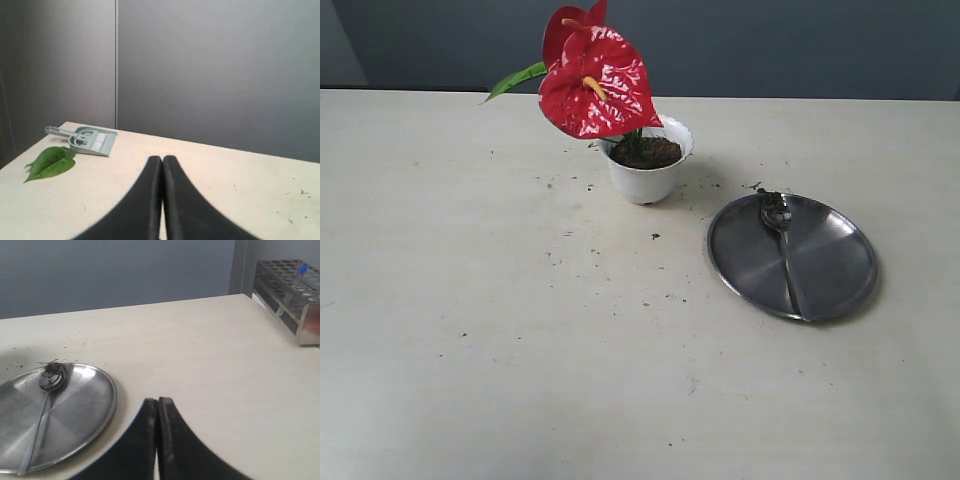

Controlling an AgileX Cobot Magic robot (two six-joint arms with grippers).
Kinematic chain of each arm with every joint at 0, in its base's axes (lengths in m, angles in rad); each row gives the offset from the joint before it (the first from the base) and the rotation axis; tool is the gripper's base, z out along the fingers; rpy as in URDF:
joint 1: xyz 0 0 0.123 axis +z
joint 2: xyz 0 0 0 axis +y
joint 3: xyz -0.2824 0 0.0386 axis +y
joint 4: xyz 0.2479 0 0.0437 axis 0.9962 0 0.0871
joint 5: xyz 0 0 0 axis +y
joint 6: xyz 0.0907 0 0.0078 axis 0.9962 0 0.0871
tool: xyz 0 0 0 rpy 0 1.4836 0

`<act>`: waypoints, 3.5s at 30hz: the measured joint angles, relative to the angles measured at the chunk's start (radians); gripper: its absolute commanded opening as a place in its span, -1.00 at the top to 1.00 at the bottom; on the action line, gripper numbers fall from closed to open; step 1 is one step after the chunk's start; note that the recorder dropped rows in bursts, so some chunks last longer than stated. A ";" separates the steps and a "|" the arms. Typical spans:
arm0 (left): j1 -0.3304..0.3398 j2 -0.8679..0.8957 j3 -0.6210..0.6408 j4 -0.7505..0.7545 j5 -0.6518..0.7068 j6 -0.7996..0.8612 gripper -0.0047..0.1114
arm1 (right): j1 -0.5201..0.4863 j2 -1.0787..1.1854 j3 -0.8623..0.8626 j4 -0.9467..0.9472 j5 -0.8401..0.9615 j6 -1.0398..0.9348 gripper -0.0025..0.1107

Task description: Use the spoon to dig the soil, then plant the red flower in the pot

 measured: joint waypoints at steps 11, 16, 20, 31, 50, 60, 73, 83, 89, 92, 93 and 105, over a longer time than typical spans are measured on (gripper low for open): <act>0.000 -0.123 0.170 -0.091 0.008 0.080 0.91 | 0.000 0.000 0.000 0.000 0.000 0.000 0.97; 0.000 -0.154 0.174 -0.119 0.035 0.082 0.91 | 0.000 0.000 0.000 0.000 0.000 0.000 0.97; 0.000 -0.174 0.187 -0.131 0.042 0.082 0.91 | 0.000 0.000 0.000 0.000 0.000 0.000 0.97; 0.000 -0.232 0.219 -0.155 0.076 0.082 0.91 | 0.000 0.000 0.000 0.000 0.000 0.000 0.97; 0.000 -0.255 0.219 -0.162 0.174 0.132 0.91 | 0.000 0.000 0.000 0.000 0.000 0.000 0.97; 0.000 -0.257 0.219 -0.180 0.262 0.137 0.91 | 0.000 0.000 0.000 0.000 0.000 0.000 0.97; -0.011 -0.257 0.219 -0.180 0.262 0.186 0.91 | 0.000 0.000 0.000 0.000 0.000 0.000 0.97; -0.019 -0.257 0.219 -0.180 0.262 0.190 0.91 | 0.000 0.000 0.000 0.000 0.000 0.000 0.97; -0.019 -0.257 0.219 -0.180 0.262 0.190 0.91 | 0.000 0.000 0.000 0.000 0.000 0.000 0.97; -0.019 -0.257 0.219 -0.180 0.262 0.190 0.91 | 0.000 0.000 0.000 0.000 0.000 0.000 0.97; -0.019 -0.257 0.219 -0.180 0.262 0.190 0.91 | 0.000 0.000 0.000 0.000 0.000 0.000 0.97; -0.019 -0.257 0.219 -0.180 0.262 0.190 0.91 | 0.000 0.000 0.000 0.000 0.000 0.000 0.97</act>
